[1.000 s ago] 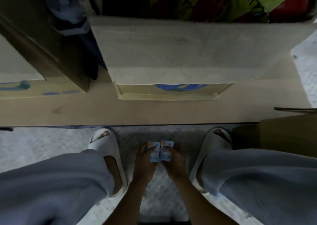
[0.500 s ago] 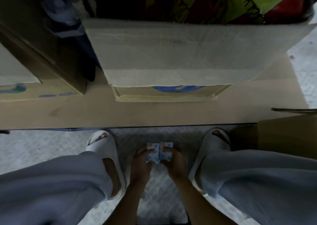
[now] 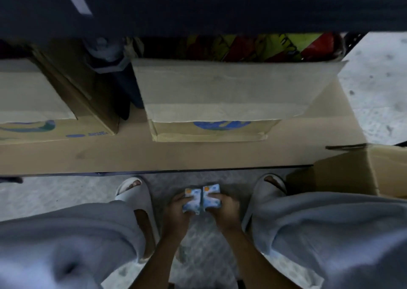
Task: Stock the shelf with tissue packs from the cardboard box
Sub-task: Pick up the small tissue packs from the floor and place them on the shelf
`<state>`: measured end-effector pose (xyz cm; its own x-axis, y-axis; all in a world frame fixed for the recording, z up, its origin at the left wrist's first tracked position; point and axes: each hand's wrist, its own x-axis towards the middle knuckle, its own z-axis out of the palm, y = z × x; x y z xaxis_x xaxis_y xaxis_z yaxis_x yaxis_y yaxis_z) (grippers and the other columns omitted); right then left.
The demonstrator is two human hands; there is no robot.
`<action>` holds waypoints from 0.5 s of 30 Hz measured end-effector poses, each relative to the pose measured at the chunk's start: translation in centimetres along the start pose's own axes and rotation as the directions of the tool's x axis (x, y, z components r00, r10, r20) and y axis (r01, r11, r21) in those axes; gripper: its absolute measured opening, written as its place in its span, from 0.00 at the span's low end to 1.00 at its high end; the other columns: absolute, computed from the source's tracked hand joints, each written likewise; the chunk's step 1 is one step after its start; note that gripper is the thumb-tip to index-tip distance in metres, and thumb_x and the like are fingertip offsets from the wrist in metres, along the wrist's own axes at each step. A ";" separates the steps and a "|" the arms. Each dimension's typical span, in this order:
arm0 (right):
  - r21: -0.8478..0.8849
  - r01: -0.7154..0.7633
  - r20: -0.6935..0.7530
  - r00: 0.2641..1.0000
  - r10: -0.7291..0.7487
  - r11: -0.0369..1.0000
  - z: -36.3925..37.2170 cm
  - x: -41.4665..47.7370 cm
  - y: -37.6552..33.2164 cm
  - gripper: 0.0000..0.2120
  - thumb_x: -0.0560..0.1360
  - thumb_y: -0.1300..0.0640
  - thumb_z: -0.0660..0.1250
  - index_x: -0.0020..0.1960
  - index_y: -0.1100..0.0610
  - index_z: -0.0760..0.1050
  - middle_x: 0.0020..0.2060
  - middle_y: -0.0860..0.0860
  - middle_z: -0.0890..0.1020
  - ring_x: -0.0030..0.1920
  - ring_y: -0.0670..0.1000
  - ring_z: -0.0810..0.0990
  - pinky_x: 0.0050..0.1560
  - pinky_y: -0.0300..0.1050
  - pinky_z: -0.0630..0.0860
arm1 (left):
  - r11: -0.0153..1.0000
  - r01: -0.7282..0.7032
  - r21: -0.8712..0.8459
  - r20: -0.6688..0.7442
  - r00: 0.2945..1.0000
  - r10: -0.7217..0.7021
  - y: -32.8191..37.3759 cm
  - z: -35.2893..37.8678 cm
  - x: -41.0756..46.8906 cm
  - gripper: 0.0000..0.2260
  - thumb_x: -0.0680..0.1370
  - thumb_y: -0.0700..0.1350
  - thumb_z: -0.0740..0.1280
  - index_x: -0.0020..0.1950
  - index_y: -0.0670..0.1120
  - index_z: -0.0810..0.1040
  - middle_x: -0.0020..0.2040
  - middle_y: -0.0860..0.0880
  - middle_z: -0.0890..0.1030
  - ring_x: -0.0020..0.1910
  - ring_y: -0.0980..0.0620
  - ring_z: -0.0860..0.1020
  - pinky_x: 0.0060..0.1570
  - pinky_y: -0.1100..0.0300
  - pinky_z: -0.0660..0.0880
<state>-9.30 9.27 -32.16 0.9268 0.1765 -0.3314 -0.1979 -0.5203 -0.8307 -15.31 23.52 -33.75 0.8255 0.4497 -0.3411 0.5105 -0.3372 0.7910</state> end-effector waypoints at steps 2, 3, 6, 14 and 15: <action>-0.059 0.031 -0.039 0.999 -0.034 0.998 -1.2 -0.4 -0.7 0.06 0.68 0.53 0.71 0.41 0.55 0.83 0.41 0.49 0.84 0.41 0.42 0.80 0.43 0.29 0.76 | 0.999 0.004 -0.046 0.033 0.999 -0.003 1.6 -1.0 -0.4 0.15 0.67 0.42 0.73 0.53 0.44 0.82 0.57 0.49 0.78 0.56 0.48 0.78 0.52 0.65 0.75; -0.098 0.059 -0.056 0.996 -0.065 0.993 -1.4 -0.6 -1.4 0.02 0.68 0.60 0.72 0.40 0.56 0.82 0.40 0.51 0.83 0.41 0.44 0.81 0.40 0.31 0.77 | 0.998 -0.011 -0.055 0.041 0.999 0.013 2.1 -1.3 -0.5 0.14 0.69 0.35 0.73 0.54 0.41 0.82 0.59 0.48 0.76 0.57 0.48 0.77 0.50 0.69 0.73; 0.035 0.077 -0.069 0.995 -0.075 0.996 -2.7 -1.9 -4.0 0.14 0.58 0.60 0.76 0.43 0.55 0.82 0.40 0.41 0.80 0.42 0.33 0.80 0.43 0.28 0.74 | 0.992 0.026 -0.126 0.054 0.998 -0.019 4.2 -3.0 -1.5 0.18 0.66 0.27 0.72 0.49 0.46 0.84 0.63 0.40 0.76 0.54 0.45 0.78 0.45 0.64 0.77; 0.174 0.190 -0.117 0.978 -0.172 0.966 -6.9 -6.9 -12.1 0.09 0.67 0.70 0.73 0.46 0.65 0.82 0.38 0.44 0.83 0.38 0.32 0.80 0.40 0.27 0.74 | 0.969 -0.242 -0.054 -0.080 0.968 0.238 10.8 -8.0 -6.2 0.15 0.74 0.31 0.67 0.57 0.45 0.80 0.63 0.43 0.76 0.65 0.43 0.73 0.61 0.61 0.70; 0.142 0.223 -0.106 0.972 -0.210 0.964 -7.3 -7.6 -13.1 0.10 0.65 0.69 0.73 0.46 0.63 0.82 0.39 0.45 0.82 0.38 0.30 0.79 0.40 0.25 0.73 | 0.971 -0.238 -0.026 -0.095 0.968 0.234 11.8 -8.9 -6.7 0.17 0.73 0.32 0.68 0.59 0.45 0.80 0.63 0.44 0.76 0.65 0.43 0.73 0.62 0.63 0.68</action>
<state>-11.46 8.64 -15.51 0.9763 0.1917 -0.1004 -0.0290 -0.3439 -0.9386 -17.01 23.92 -17.60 0.8955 0.4344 -0.0965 0.2932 -0.4128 0.8623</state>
